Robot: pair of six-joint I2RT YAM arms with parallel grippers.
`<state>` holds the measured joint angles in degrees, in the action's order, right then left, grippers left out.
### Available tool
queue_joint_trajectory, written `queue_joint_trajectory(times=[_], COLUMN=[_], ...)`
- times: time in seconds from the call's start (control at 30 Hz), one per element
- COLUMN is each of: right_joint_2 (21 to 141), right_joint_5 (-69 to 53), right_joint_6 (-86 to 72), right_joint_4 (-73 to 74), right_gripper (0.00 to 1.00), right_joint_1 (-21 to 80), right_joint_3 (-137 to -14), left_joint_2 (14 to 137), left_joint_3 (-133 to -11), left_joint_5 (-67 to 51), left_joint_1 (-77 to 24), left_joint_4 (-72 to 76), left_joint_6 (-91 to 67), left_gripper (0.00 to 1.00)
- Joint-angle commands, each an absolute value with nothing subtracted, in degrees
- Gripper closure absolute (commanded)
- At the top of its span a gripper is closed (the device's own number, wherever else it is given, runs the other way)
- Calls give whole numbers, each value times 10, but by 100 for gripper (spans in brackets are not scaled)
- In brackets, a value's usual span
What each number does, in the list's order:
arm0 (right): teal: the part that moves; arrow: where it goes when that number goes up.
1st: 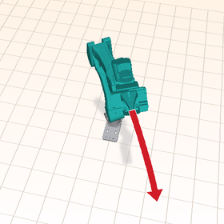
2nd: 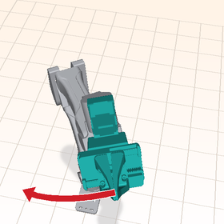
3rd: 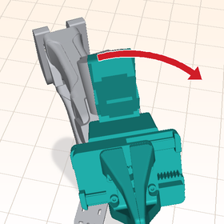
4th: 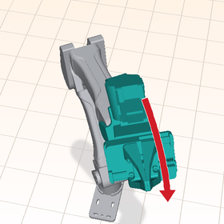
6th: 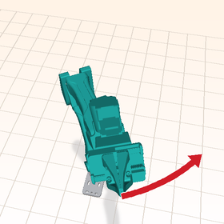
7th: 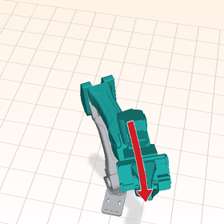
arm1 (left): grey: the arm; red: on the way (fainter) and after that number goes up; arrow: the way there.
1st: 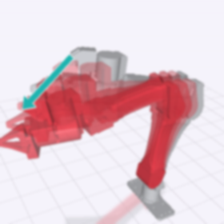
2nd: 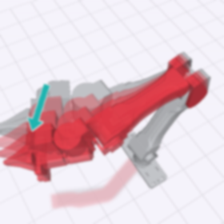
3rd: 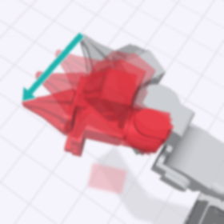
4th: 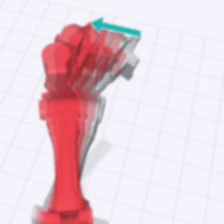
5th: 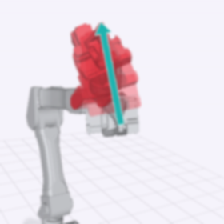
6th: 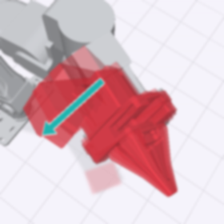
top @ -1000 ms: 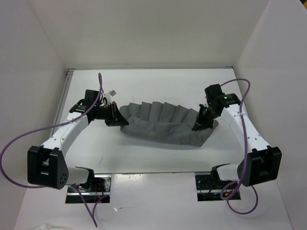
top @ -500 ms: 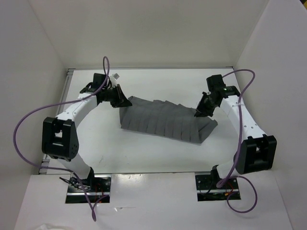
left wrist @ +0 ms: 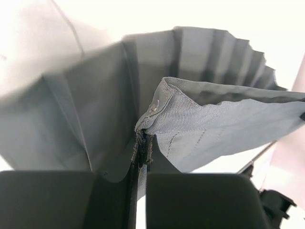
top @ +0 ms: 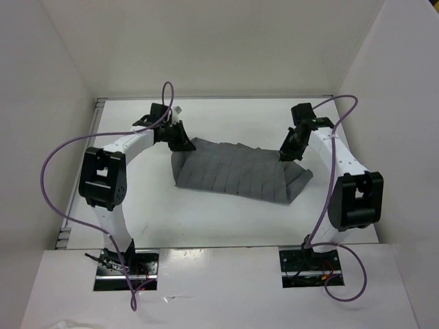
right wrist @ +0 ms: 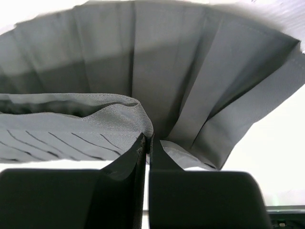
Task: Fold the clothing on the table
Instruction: Fold the skirt
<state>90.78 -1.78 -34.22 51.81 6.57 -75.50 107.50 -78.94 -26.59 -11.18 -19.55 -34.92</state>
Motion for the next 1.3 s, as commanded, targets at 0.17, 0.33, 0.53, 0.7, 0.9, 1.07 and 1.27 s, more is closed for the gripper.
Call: queue_joint_trajectory(times=[0.17,0.33,0.53,0.7,0.9,1.07,1.27], right_joint_2=[989,942,934,958,978,978,995], right_joint_5=[90,160,57,28,8,8,34], right_joint_6=[-326,-326,-291,-291,-286,-274,-269], right_joint_4=[457,483,506,478,464,471,501], right_gripper=[69,56,48,48,48,48,47], right_joint_1=[40,47,97,147,176,182,182], right_joint_3=[-828,-892,-912,-912,-918,-924,-944], left_joint_2=[1164,1072,900,849,837,894,984], left_joint_3=[-882,-880,-795,-656,-546,-538,-545], left_joint_5=[-180,-80,-69,-90,-147,-158,-266], left_joint_1=[-125,-125,-96,-96,-84,-78,-65], left_joint_4=[-195,-196,-230,-230,-154,-98,-39], left_joint_6=[-345,-356,-331,-352,-381,-387,-387], left_gripper=[95,0,0,0,0,0,0])
